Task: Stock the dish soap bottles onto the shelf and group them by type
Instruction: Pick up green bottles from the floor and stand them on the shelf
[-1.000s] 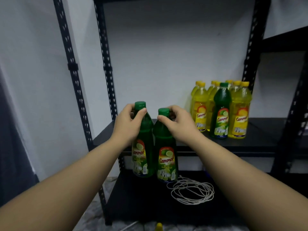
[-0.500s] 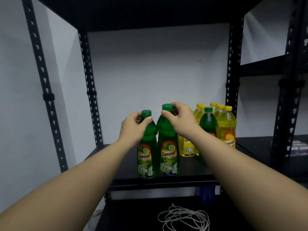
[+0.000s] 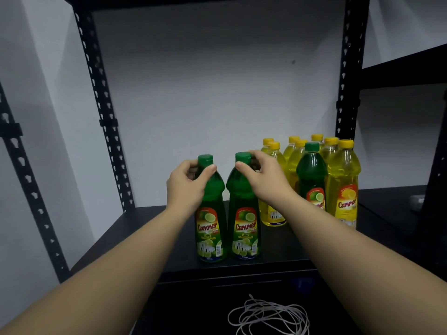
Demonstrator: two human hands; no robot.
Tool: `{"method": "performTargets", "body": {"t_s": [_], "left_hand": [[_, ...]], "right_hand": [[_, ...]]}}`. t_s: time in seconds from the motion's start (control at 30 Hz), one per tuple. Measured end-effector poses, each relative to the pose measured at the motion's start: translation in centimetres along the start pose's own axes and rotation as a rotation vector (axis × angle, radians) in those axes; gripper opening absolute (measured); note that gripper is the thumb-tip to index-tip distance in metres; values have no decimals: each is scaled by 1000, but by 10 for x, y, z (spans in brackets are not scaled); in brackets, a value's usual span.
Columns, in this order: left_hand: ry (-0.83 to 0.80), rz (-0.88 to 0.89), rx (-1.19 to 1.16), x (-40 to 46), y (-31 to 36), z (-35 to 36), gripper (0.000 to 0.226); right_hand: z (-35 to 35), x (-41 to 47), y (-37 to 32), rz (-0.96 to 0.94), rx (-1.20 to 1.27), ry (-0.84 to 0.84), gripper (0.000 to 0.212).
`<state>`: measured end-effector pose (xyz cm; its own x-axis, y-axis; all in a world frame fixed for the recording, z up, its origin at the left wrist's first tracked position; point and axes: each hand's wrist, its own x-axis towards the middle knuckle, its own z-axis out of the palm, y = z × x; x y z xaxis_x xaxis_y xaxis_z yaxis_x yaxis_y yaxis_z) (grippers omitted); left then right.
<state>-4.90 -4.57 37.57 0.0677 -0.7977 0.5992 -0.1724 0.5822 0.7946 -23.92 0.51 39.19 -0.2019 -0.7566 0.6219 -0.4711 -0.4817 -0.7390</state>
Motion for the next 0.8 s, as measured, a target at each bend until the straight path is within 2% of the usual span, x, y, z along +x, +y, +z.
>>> {"method": "performTargets", "body": {"t_s": [0.17, 0.27, 0.37, 0.5, 0.67, 0.8], "left_hand": [[-55, -32, -4, -8, -20, -7, 40], [-171, -55, -54, -18, -31, -14, 61], [-269, -92, -76, -33, -41, -22, 87], [-310, -148, 21, -55, -58, -28, 114], [-407, -217, 201, -80, -81, -25, 110], [-416, -227, 232, -90, -100, -26, 97]], "right_hand": [[11, -5, 3, -17, 17, -45, 33], [13, -12, 10, -13, -39, -29, 42], [13, -28, 26, 22, -45, -30, 63], [17, -53, 43, 107, 18, -79, 95], [26, -88, 65, 207, -67, -100, 109], [23, -97, 78, 239, -140, -121, 118]]}}
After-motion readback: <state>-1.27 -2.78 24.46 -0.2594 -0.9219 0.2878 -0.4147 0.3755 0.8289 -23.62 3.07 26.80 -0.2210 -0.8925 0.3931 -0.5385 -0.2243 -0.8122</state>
